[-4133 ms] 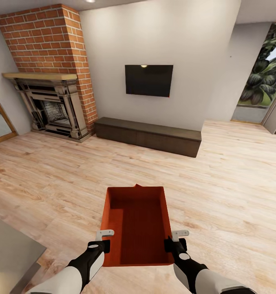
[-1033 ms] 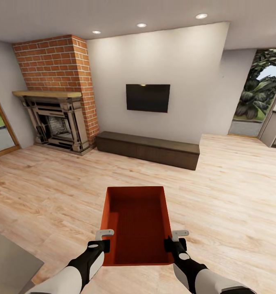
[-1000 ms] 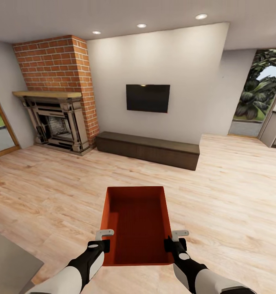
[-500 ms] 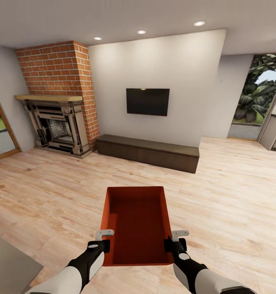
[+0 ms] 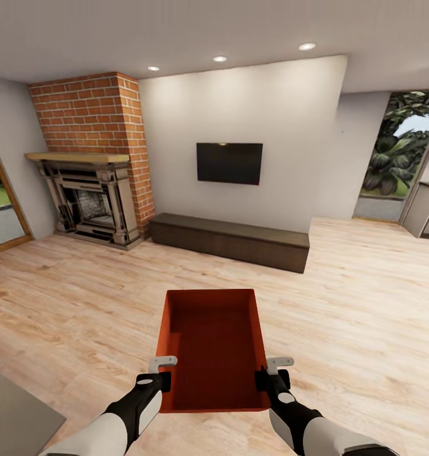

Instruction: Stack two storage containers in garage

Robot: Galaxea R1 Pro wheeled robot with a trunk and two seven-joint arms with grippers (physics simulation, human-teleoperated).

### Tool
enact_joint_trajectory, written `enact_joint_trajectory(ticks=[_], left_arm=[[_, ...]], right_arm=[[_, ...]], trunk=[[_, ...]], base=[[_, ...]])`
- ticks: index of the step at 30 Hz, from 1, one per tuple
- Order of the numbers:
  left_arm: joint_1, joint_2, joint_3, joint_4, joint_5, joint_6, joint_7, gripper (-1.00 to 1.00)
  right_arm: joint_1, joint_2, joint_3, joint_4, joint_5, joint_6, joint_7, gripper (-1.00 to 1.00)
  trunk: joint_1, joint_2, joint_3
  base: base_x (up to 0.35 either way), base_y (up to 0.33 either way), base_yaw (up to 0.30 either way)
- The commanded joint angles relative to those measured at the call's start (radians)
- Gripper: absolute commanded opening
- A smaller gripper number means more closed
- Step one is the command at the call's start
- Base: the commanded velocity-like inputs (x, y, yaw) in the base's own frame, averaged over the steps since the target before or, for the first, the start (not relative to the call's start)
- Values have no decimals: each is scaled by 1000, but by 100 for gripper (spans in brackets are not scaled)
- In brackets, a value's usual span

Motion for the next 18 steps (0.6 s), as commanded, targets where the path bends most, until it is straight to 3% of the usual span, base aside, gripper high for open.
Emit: enact_joint_trajectory(ticks=[1,18], left_arm=[[-1,-1,32,-2,23,6,7,-100],[-1,-1,34,-2,23,6,7,-100]], right_arm=[[-1,0,-12,1,-8,-5,-11,-100],[-1,0,-12,1,-9,-5,-11,-100]], trunk=[[1,-2,-1],[1,-2,22]], base=[[0,0,0],[0,0,0]])
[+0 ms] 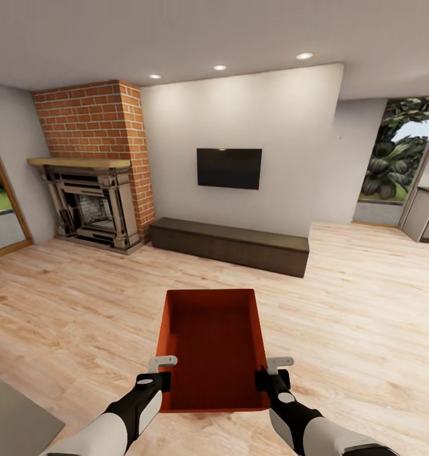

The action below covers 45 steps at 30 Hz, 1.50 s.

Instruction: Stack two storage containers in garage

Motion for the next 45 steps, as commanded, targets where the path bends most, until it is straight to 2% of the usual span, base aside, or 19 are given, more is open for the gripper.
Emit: enact_joint_trajectory(ticks=[1,23,45], left_arm=[[0,-1,33,-2,24,6,7,-100],[0,0,33,-2,24,6,7,-100],[0,-1,33,-1,24,7,7,-100]], right_arm=[[0,-1,-12,0,-8,-5,-12,-100],[0,0,-12,0,-7,-5,-12,-100],[0,0,-12,0,-7,-5,-12,-100]], trunk=[[0,-1,0],[0,-1,1],[0,-1,14]], base=[[0,0,0],[0,0,7],[-6,-1,271]])
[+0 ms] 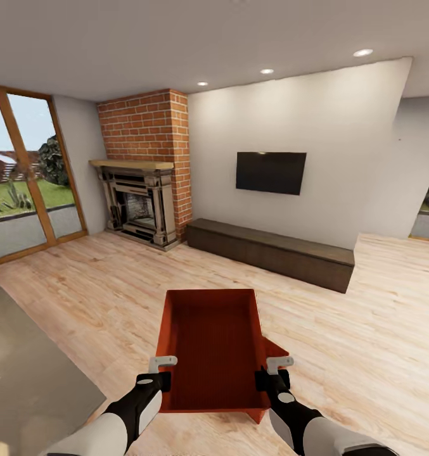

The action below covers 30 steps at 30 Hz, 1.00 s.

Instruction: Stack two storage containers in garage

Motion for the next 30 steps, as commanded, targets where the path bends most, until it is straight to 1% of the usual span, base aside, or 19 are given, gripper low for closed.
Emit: enact_joint_trajectory(ticks=[1,8,22,25,30], left_arm=[[0,-2,33,-1,24,6,7,-100],[0,-2,33,-1,26,7,7,-100],[0,-2,33,-2,26,7,7,-100],[0,-2,33,-2,26,7,7,-100],[0,-2,34,-2,26,6,7,-100]], right_arm=[[0,0,-13,0,-6,-5,-11,-100],[0,0,-13,0,-6,-5,-11,-100],[0,0,-13,0,-6,-5,-11,-100],[0,0,-13,0,-6,-5,-11,-100],[0,0,-13,0,-6,-5,-11,-100]], trunk=[[0,-1,0],[0,-1,3],[0,-1,4],[0,-1,4],[0,-1,4]], base=[[-145,-44,292],[-261,-69,292],[-288,-6,294],[-180,0,300],[-50,0,300]])
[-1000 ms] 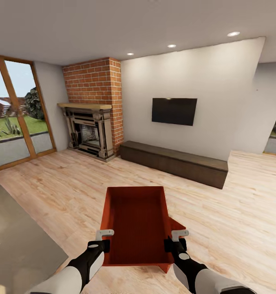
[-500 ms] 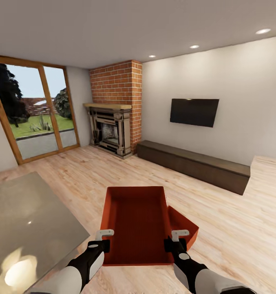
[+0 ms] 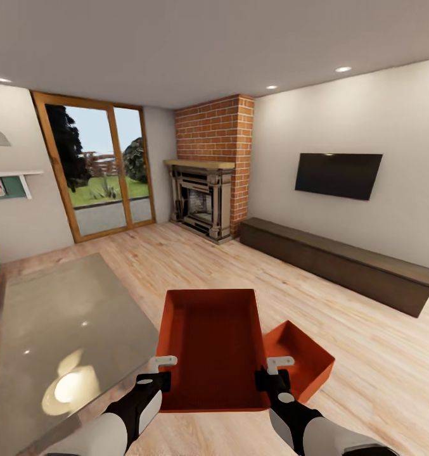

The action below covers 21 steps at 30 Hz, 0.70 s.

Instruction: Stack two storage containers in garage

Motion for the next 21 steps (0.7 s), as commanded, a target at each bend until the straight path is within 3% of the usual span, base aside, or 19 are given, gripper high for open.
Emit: enact_joint_trajectory(ticks=[1,21], left_arm=[[0,-2,33,-2,27,6,7,-100],[0,3,31,12,25,-14,-8,-100]], right_arm=[[0,0,-12,0,-7,-5,-11,-100],[0,0,-12,2,-10,-5,-11,-100]], trunk=[[0,-1,0],[0,-1,0]], base=[[-15,0,300],[-1,0,300]])
